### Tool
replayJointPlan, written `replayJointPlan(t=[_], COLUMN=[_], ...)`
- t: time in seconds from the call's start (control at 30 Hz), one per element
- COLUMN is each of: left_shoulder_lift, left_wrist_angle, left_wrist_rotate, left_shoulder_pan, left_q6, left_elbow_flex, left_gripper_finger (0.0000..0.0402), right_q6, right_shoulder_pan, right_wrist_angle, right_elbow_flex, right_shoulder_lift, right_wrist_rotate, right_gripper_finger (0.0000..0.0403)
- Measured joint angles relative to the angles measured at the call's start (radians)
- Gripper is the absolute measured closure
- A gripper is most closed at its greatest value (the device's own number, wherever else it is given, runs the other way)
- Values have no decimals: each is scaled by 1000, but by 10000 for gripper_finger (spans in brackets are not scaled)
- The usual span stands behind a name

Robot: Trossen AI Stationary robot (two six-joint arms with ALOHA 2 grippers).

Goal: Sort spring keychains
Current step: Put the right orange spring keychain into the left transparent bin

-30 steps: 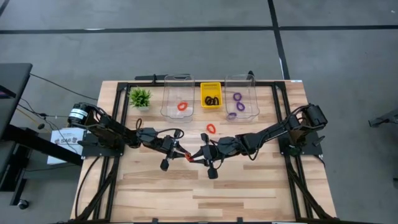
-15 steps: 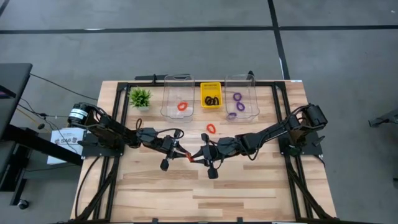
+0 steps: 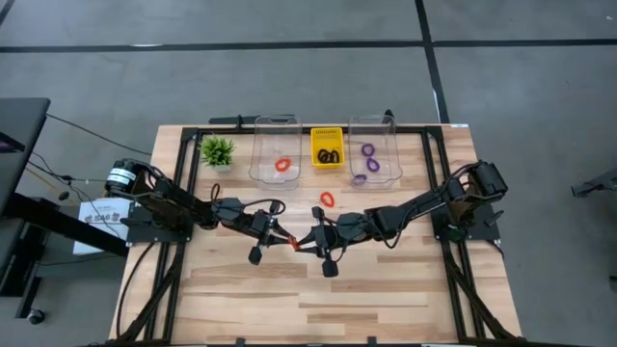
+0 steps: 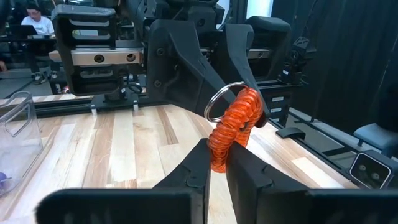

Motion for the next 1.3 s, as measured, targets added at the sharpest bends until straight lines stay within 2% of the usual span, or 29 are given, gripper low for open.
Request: replayJointPlan(t=[0.17, 0.43, 0.63, 1.03, 1.3], left_shoulder_lift=[0, 0, 0, 1, 1], left_wrist_angle=[0, -7, -30, -112, -113], left_wrist_rotate=[0, -1, -86, -395, -429], left_shoulder_pan=[0, 0, 0, 0, 3], left_q6=[0, 0, 1, 1, 25], left_elbow_flex=[0, 0, 0, 0, 0], left_gripper_finger=[364, 365, 365, 361, 360], right_q6=[0, 19, 26, 173, 166], right_shoulder_pan=[1, 1, -13, -74, -56], right_wrist_angle=[-1, -15, -22, -250, -274], right_elbow_flex=[0, 0, 0, 0, 0], right_shoulder_lift=[0, 0, -2, -80, -95], right_wrist_rotate=[0, 0, 2, 78, 82], right_gripper_finger=[329, 265, 242, 267, 288])
